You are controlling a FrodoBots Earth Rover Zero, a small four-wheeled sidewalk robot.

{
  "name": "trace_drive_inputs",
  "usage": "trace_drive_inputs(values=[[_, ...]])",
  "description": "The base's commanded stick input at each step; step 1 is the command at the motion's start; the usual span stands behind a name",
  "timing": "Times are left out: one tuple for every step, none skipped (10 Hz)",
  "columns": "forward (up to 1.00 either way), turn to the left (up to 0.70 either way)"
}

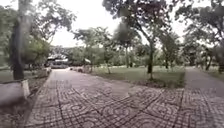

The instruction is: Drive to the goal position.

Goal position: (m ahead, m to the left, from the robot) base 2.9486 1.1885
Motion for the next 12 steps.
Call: trace_drive_inputs(values=[[1.00,0.27],[1.00,0.27],[1.00,0.27],[1.00,0.27],[1.00,0.27],[1.00,0.00],[1.00,0.00],[1.00,0.00],[1.00,0.00],[1.00,0.00],[1.00,0.00],[1.00,0.00]])
